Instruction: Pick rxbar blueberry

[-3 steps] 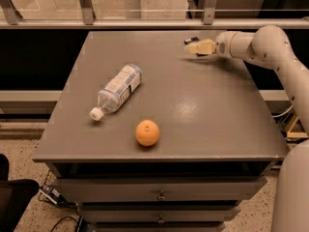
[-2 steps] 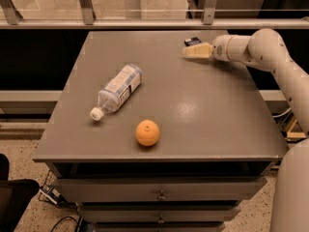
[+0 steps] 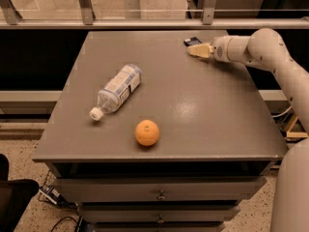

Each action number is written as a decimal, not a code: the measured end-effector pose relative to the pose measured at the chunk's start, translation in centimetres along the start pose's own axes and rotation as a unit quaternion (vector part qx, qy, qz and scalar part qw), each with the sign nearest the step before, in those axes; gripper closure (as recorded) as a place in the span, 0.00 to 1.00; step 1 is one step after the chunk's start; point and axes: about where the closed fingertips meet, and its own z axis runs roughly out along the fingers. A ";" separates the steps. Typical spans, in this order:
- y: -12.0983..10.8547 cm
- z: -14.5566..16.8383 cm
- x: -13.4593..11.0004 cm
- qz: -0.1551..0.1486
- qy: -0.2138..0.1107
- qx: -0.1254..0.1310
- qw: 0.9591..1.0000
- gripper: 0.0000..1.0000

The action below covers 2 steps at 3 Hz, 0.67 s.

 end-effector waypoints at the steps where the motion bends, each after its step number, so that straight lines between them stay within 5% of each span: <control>1: 0.0 -0.1 -0.3 0.000 0.000 0.000 1.000 0.81; 2: 0.1 -0.2 -0.6 0.000 0.000 0.000 1.000 1.00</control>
Offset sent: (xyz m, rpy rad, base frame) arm 0.0000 0.0000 0.0030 0.0000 0.0000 0.0001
